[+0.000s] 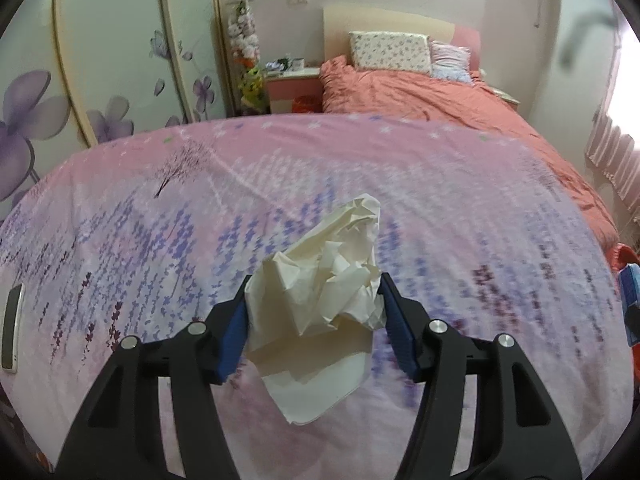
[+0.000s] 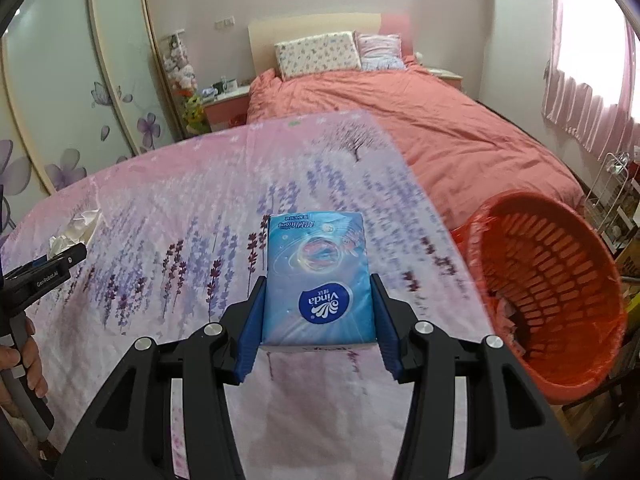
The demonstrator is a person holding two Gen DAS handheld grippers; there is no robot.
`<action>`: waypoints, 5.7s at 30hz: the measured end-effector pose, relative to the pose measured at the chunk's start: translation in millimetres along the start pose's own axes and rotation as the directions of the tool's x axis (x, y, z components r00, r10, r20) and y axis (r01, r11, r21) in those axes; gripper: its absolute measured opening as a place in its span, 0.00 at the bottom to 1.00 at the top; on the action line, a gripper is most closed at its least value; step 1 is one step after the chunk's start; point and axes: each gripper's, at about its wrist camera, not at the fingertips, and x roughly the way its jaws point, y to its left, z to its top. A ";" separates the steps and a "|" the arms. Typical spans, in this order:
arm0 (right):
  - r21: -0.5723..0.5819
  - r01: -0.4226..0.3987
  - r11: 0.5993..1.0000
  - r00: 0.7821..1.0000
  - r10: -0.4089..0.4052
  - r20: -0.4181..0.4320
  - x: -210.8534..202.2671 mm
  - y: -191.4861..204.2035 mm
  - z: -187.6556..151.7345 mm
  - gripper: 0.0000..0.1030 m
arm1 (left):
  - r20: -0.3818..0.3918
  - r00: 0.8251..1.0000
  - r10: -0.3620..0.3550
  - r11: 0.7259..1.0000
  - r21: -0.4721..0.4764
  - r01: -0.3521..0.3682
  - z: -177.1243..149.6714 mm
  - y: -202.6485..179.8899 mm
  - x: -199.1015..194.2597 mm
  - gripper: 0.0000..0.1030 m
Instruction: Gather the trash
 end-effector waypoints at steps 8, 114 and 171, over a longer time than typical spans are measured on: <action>0.036 0.007 0.999 0.996 -0.010 0.084 -39.6 -29.2 4.8 0.48 | 0.087 0.993 -0.085 0.993 0.087 0.078 10.4 -58.3 -54.8 0.57; 0.232 0.367 0.901 0.891 -0.412 0.191 -190.5 -53.5 -124.8 0.98 | 0.249 0.965 -0.087 0.996 0.006 0.088 -163.8 -83.6 -217.1 0.96; 0.260 0.351 0.900 0.882 -0.411 0.232 -207.1 -62.8 -117.9 0.98 | 0.316 0.941 -0.120 0.992 0.062 0.106 -152.5 -111.7 -251.4 0.96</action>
